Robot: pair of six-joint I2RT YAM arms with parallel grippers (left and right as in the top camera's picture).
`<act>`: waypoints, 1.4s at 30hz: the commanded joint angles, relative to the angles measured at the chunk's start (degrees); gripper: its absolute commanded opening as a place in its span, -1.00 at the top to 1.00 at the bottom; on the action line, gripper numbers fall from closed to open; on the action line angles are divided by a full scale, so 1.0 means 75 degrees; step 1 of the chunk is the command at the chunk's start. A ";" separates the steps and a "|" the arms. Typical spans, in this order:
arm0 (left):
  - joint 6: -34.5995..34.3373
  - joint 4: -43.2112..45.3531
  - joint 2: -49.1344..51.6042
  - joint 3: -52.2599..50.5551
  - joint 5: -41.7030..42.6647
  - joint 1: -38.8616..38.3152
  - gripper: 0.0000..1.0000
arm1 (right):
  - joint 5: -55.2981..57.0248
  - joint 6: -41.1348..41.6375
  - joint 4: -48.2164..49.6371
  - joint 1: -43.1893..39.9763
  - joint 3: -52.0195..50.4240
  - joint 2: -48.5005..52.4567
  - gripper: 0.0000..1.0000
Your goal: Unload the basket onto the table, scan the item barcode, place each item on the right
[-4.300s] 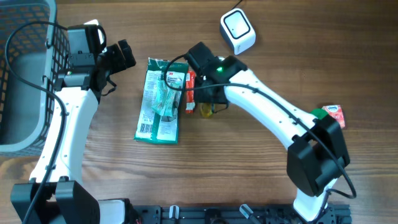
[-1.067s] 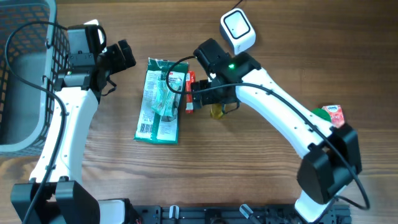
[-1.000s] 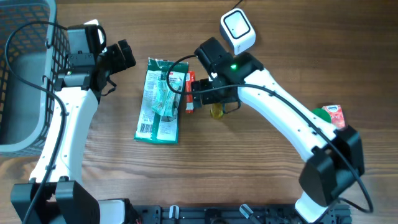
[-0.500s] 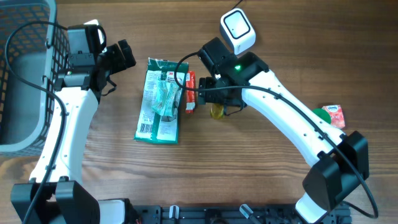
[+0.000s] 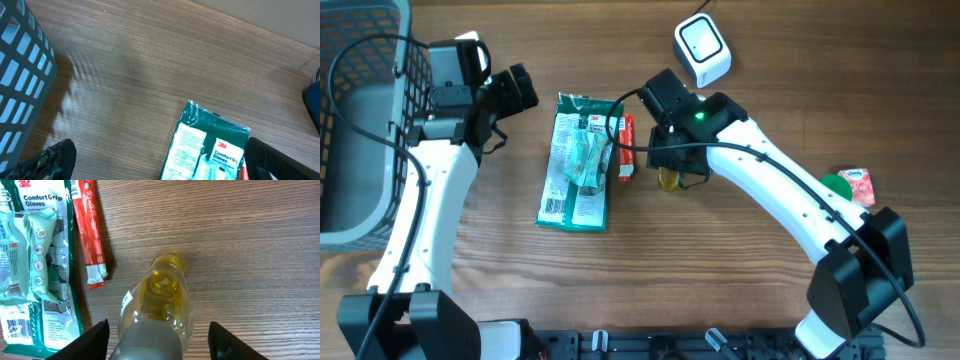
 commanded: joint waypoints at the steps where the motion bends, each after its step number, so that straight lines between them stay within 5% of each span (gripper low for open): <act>1: 0.0064 0.0000 0.0000 0.0050 -0.0076 0.0032 -1.00 | 0.0195 -0.0189 0.0000 0.0026 -0.0079 -0.0122 -0.18; 20: 0.0064 0.0003 0.0000 0.0050 -0.0076 0.0032 -1.00 | 0.0201 -0.1163 0.0140 0.0026 -0.0105 -0.0122 0.11; 29: 0.0064 0.0003 0.0000 0.0050 -0.0076 0.0032 -1.00 | 0.0198 -0.3923 0.0242 0.0026 -0.0105 -0.0122 0.08; 34: 0.0064 0.0003 0.0000 0.0050 -0.0076 0.0032 -1.00 | 0.0192 -0.3547 0.0312 0.0026 -0.0105 -0.0122 -0.89; 42: 0.0064 0.0003 0.0000 0.0050 -0.0076 0.0032 -1.00 | 0.0169 -0.2081 0.0393 0.0026 -0.0105 -0.0102 -0.99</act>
